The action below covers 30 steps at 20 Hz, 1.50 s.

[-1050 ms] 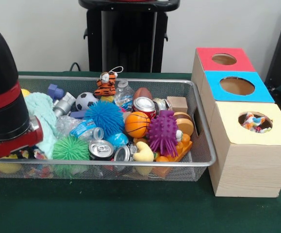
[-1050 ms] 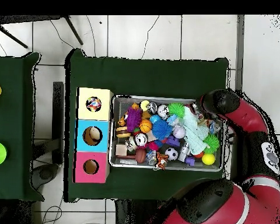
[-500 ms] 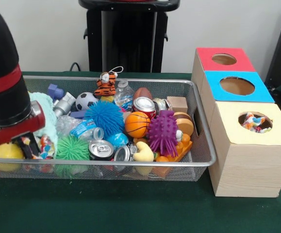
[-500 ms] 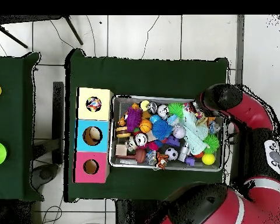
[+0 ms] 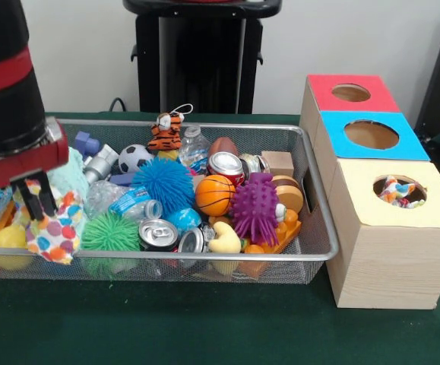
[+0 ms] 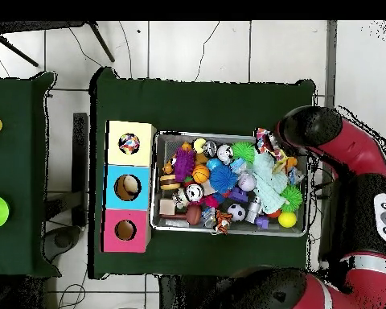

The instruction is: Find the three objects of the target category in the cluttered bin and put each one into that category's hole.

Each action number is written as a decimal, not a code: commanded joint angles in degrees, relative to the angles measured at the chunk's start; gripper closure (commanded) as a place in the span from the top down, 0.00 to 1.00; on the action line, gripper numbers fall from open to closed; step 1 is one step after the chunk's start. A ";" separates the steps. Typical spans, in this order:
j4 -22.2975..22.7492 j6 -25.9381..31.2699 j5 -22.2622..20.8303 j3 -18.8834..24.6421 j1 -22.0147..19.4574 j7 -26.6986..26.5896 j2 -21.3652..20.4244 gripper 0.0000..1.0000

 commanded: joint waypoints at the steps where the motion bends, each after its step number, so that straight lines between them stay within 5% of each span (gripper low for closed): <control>1: 9.45 4.93 2.37 0.08 1.25 14.42 -5.74 0.00; 10: 12.60 5.00 5.06 -2.04 4.38 18.50 -8.28 0.00; 30: 21.82 -7.18 19.05 -2.37 13.58 30.28 -9.78 0.00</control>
